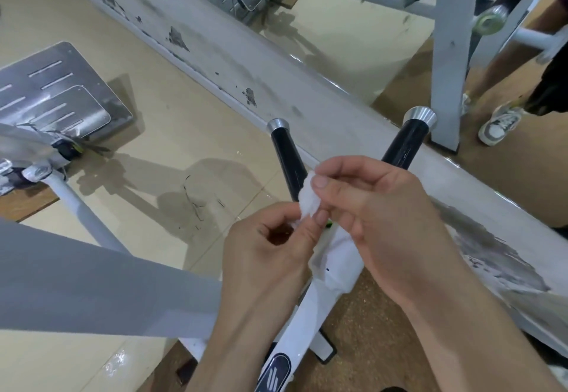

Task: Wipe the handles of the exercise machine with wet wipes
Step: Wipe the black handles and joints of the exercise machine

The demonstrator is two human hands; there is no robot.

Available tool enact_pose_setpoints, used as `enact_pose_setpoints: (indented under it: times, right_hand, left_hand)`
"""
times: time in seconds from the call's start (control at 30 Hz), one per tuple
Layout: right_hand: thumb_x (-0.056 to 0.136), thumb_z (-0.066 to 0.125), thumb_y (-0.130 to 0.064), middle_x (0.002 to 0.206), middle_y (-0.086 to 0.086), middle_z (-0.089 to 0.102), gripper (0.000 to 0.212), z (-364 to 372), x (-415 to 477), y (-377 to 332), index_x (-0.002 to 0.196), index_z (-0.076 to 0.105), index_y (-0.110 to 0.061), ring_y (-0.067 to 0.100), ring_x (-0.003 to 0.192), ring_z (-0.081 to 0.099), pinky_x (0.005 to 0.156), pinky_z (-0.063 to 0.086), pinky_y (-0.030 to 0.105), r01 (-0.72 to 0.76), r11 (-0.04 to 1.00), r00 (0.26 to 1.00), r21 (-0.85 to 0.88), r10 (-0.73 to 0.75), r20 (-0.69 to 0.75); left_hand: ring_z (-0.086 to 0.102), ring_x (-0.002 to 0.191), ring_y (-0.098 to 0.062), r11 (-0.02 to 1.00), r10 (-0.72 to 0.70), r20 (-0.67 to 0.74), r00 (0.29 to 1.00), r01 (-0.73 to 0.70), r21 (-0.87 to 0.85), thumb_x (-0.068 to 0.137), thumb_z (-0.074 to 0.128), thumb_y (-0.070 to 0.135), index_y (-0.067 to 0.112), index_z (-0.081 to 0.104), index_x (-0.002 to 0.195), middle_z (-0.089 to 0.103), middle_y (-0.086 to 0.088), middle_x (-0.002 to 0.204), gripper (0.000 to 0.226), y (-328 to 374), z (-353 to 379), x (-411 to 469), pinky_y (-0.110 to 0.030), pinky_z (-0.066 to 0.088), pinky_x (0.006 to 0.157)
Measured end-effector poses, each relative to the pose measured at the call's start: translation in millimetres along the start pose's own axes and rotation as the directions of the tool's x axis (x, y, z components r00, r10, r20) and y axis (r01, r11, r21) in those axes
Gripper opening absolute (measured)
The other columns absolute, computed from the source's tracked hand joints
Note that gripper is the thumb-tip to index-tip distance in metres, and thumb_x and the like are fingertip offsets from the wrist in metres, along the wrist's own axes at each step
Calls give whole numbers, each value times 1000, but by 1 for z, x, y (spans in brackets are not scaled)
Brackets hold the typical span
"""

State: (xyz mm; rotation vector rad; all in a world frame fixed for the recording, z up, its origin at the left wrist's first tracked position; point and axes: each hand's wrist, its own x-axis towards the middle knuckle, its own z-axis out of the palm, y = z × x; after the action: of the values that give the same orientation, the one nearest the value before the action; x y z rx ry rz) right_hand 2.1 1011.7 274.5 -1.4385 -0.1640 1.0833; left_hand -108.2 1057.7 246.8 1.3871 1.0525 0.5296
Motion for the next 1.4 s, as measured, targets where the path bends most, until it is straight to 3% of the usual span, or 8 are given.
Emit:
enact_pose_setpoints:
  times: [0.13, 0.27, 0.37, 0.5, 0.63, 0.8, 1.13, 1.4]
  right_hand:
    - [73, 76, -18, 65, -10, 68, 10, -9, -1, 9, 69, 71, -27, 1, 66, 62, 60, 47, 11, 205, 638, 942, -742, -334, -26]
    - [77, 74, -24, 64, -13, 63, 10, -10, 4, 23, 75, 70, -33, 5, 74, 56, 60, 42, 13, 255, 235, 890, -938, -435, 133]
    - [75, 76, -24, 59, -13, 63, 10, -7, 9, 28, 74, 69, -31, 14, 76, 55, 67, 45, 34, 259, 141, 868, -956, -468, 166]
    - [81, 70, -26, 62, -14, 58, 6, -7, 9, 20, 80, 69, -32, 14, 76, 58, 75, 47, 38, 263, 118, 896, -958, -399, 197]
    - [92, 53, -25, 93, -8, 56, 20, -20, 7, 18, 99, 66, -39, 4, 81, 58, 69, 43, 10, 219, 283, 959, -934, -240, 153]
    - [91, 54, -20, 95, -11, 56, 27, -22, 5, 27, 111, 64, -35, 4, 90, 58, 70, 37, 4, 232, 330, 943, -915, -305, 129]
    - [89, 56, -16, 68, -27, 35, 21, -17, 6, 24, 103, 68, -28, 17, 89, 57, 76, 48, 32, 330, 222, 900, -918, -367, 235]
    - [93, 50, -24, 73, -28, 31, 32, -18, 10, 18, 121, 58, -35, 10, 101, 53, 83, 46, 27, 273, 269, 945, -924, -256, 205]
  left_hand:
    - [55, 75, 2, 994, 33, -66, 997, -26, 105, 79, 64, 37, 37, 73, 78, 60, 14, 86, 9, -13, -6, 0, -5, 38, 64]
    - [66, 67, -4, 992, -109, -132, 985, 98, -83, 82, 70, 14, 30, 76, 80, 74, 7, 73, 17, -24, -2, 5, -18, 53, 65]
    - [69, 72, -13, 976, -177, -142, 974, 156, -151, 84, 65, 7, 26, 75, 80, 74, -1, 73, 22, -30, 6, 10, -29, 57, 71]
    - [68, 76, -5, 985, -142, -49, 989, 136, -109, 75, 76, 29, 32, 77, 84, 74, 5, 81, 10, -27, 10, 12, -13, 50, 64]
    - [66, 66, -10, 991, -129, -49, 990, 128, -29, 71, 81, 21, 25, 75, 72, 72, 6, 71, 8, -28, 14, 23, -20, 52, 57]
    - [55, 55, -5, 991, -43, -194, 980, 67, 118, 78, 73, 16, 28, 65, 66, 64, 10, 60, 19, -34, 21, 40, -20, 44, 56]
    - [64, 64, -17, 985, -47, -146, 988, 71, 158, 74, 75, 17, 29, 73, 65, 70, 2, 64, 15, -27, 21, 52, -34, 54, 63]
    - [68, 69, -14, 981, -160, -11, 987, 161, 106, 72, 78, 15, 25, 75, 65, 72, 6, 67, 13, -23, 11, 48, -36, 58, 70]
